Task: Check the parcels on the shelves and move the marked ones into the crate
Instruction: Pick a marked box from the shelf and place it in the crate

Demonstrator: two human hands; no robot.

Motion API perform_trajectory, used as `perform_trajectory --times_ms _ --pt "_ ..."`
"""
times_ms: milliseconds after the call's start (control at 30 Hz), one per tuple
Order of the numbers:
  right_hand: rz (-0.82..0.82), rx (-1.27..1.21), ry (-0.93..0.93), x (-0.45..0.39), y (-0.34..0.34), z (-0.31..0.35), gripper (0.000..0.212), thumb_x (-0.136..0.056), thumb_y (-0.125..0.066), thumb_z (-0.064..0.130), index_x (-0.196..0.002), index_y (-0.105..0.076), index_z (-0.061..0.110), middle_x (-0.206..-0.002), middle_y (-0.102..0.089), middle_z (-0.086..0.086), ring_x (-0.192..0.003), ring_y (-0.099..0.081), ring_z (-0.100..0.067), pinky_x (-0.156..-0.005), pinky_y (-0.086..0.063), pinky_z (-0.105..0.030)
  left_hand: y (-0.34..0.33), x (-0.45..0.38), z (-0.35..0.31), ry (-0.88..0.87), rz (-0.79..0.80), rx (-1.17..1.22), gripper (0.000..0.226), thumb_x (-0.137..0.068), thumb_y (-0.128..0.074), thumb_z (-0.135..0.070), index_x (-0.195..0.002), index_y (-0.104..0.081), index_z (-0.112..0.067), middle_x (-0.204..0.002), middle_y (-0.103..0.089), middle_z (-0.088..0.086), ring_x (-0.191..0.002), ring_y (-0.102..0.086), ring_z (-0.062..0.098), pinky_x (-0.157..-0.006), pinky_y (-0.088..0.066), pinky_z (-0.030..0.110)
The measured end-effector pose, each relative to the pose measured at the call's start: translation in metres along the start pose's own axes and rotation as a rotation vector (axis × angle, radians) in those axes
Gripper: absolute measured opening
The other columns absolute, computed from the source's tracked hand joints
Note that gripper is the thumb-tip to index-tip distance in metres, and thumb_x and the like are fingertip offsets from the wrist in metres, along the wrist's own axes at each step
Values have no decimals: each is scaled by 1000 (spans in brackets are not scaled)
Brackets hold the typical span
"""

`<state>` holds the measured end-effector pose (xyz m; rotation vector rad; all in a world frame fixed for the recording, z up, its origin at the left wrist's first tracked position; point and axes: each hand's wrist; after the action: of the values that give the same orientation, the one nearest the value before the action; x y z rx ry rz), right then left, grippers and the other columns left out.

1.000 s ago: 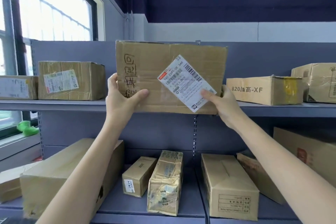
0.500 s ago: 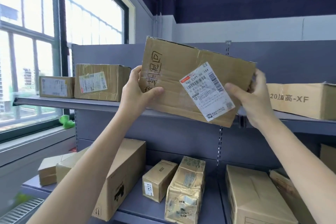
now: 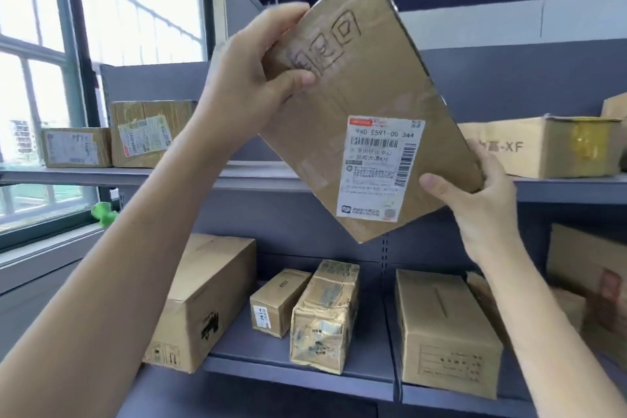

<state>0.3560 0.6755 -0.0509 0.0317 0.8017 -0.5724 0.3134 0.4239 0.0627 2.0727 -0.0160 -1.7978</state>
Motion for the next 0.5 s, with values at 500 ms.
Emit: perform_trajectory --times_ms 500 --pt "-297 -842 -638 189 16 -92 70 -63 -75 18 -129 -50 22 -120 -64 -10 -108 -61 -26 -95 -46 -51 -82 61 -58 -68 439 -319 47 -74 -71 -42 -118 -60 -27 -81 -46 -13 -93 -54 23 -78 -27 29"
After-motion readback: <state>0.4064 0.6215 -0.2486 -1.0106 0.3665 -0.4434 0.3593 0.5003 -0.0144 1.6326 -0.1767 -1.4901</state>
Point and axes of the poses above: each hand's wrist, its own x-axis away from the middle knuckle, its own y-axis out of the back of the hand, z = x × y
